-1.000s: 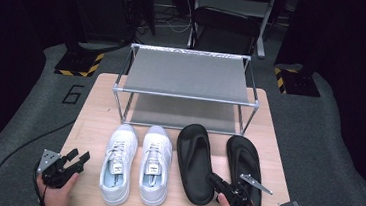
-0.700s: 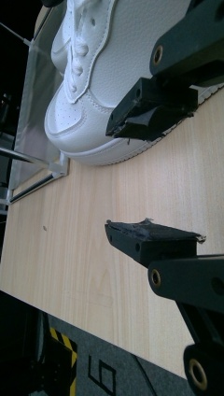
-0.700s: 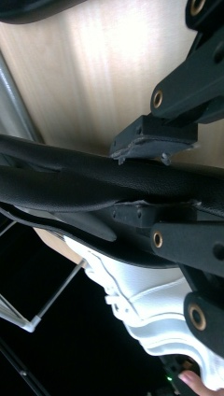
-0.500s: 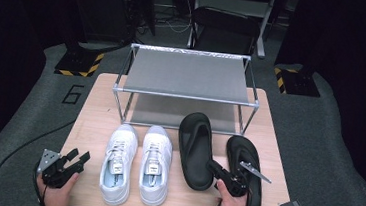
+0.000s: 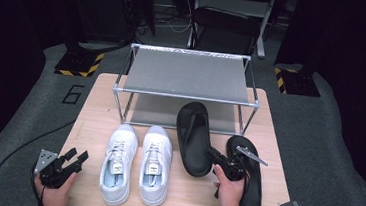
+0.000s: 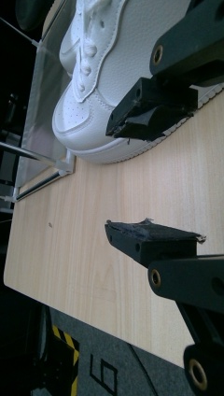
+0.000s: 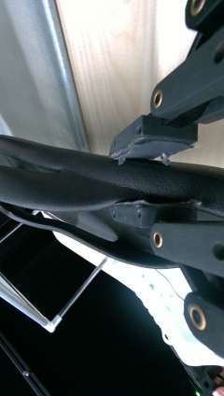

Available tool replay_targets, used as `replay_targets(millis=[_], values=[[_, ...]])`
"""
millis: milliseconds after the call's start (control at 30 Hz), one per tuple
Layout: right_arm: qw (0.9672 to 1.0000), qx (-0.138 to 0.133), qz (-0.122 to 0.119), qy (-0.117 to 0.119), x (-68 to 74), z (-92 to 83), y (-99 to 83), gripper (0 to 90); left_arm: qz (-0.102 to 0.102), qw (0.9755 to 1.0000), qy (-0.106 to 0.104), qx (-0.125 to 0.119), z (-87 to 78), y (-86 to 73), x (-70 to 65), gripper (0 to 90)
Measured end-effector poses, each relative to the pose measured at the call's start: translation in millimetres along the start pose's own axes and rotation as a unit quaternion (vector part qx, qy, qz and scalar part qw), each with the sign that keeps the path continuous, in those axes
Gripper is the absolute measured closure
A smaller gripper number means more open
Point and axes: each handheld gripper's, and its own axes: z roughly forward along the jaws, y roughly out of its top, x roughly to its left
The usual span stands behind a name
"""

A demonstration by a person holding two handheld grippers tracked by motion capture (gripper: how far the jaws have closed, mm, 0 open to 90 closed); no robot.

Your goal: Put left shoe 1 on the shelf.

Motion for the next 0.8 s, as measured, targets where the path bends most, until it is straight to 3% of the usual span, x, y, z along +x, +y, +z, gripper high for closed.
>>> replay_targets(millis=[100, 167, 200, 300, 400, 467, 567, 600, 800], values=[[1.0000, -0.004, 0.007, 0.002, -1.0, 4.1, 1.3, 68.0, 0.001, 1.0000, -0.002, 0.007, 1.4, -0.6, -0.3, 46.2], [0.9999, -0.006, 0.009, 0.001, -2.0, 8.6, 2.3, 68.0, 0.002, 1.0000, -0.001, -0.002, 1.0, -0.2, -1.6, 46.1], [0.9998, -0.002, 0.020, 0.002, -0.2, 13.6, 3.6, 68.0, 0.002, 1.0000, -0.002, -0.001, 0.5, -0.2, -1.5, 46.1], [0.9999, -0.008, 0.013, 0.002, 0.2, 20.6, 4.5, 68.0, 0.003, 1.0000, -0.003, 0.003, 0.6, -0.5, -1.2, 46.2], [0.9997, -0.006, 0.022, 0.008, 1.4, 38.3, 6.3, 68.0, 0.002, 1.0000, -0.004, 0.001, 0.9, -0.9, -0.4, 46.2], [0.9999, -0.003, 0.012, 0.005, 2.0, 46.8, 7.8, 68.0, 0.001, 1.0000, -0.002, 0.003, 1.0, -1.0, 0.1, 46.2], [0.9998, -0.001, 0.018, 0.004, 1.4, 54.6, 9.5, 68.0, 0.002, 1.0000, -0.004, 0.001, 1.2, -0.9, 1.0, 46.2], [0.9996, 0.002, 0.027, 0.001, -0.3, 62.5, 11.9, 68.0, 0.002, 1.0000, -0.004, 0.000, 1.4, -1.0, 1.0, 46.1], [0.9995, 0.001, 0.032, -0.004, -8.4, 84.8, 19.0, 68.0, 0.004, 1.0000, -0.006, 0.005, 1.2, -0.9, 0.2, 46.2]])
